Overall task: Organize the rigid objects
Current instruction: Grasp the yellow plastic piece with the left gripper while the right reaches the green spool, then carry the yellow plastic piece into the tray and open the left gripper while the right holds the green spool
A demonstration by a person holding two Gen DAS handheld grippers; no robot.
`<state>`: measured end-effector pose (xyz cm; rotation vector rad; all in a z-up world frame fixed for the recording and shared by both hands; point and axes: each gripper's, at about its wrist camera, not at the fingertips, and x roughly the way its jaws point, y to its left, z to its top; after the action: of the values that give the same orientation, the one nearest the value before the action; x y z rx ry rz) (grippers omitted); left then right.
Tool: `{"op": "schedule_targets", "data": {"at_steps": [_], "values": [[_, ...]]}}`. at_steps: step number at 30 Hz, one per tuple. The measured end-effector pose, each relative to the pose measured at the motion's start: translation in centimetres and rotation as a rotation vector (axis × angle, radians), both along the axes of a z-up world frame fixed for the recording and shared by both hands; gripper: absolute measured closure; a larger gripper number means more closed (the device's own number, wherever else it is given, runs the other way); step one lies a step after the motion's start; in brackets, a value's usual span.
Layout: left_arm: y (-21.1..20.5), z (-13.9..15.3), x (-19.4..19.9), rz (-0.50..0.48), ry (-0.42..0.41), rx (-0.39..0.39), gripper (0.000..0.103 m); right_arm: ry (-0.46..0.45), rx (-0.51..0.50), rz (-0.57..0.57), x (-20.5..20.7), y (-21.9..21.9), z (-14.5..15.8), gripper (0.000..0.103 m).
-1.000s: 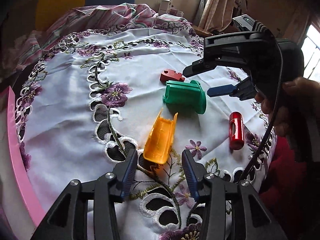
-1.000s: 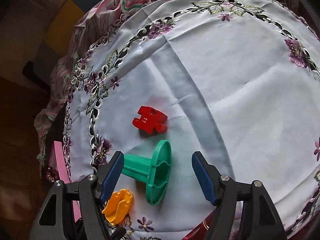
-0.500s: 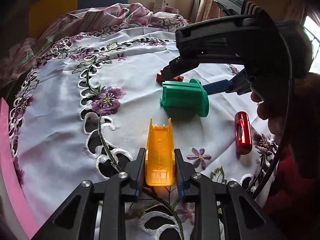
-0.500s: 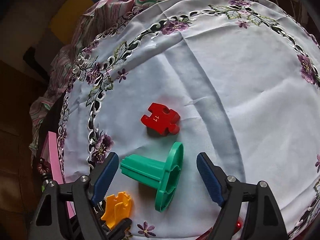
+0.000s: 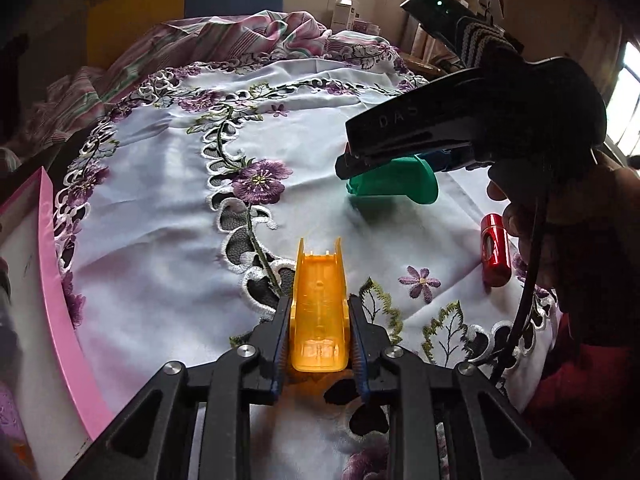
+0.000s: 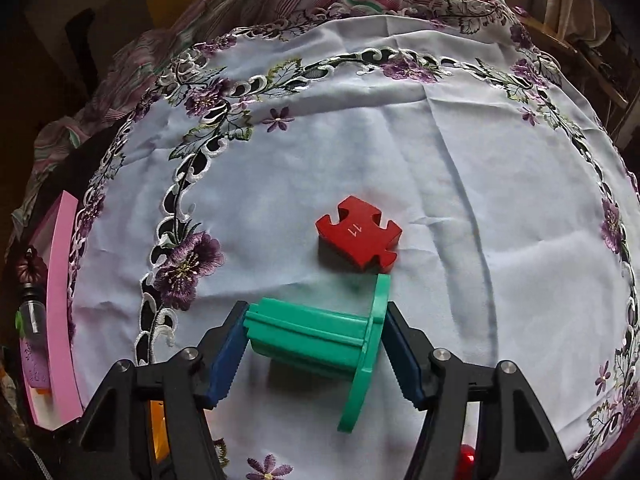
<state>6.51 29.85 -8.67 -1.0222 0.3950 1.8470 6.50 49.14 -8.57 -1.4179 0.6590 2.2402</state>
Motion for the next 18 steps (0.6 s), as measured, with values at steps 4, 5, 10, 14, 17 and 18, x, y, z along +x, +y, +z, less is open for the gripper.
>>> {"op": "schedule_targets", "data": {"at_steps": [4,5,10,14,17,18], "values": [[-1.3,0.4,-0.2,0.016,-0.008,0.005,0.076,0.077,0.039,0.069,-0.8,-1.7,1.4,0.037],[-1.6,0.6,-0.2,0.023,-0.006,0.007,0.076,0.077,0.032,0.096,-1.3,-2.2,1.4,0.037],[-2.9,1.8,-0.3,0.038,0.0,0.042,0.076,0.006,0.067,0.241,-3.3,-5.3,-0.2,0.038],[-3.6,2.5,0.0,0.037,0.016,0.053,0.076,-0.016,0.123,0.275,-3.6,-6.2,-0.9,0.041],[-4.3,3.1,0.0,0.043,0.03,0.059,0.076,-0.009,0.129,0.274,-3.5,-6.2,-0.9,0.041],[-4.6,3.3,-0.1,0.048,0.034,0.061,0.076,-0.01,0.136,0.277,-3.5,-6.3,-0.9,0.041]]}}
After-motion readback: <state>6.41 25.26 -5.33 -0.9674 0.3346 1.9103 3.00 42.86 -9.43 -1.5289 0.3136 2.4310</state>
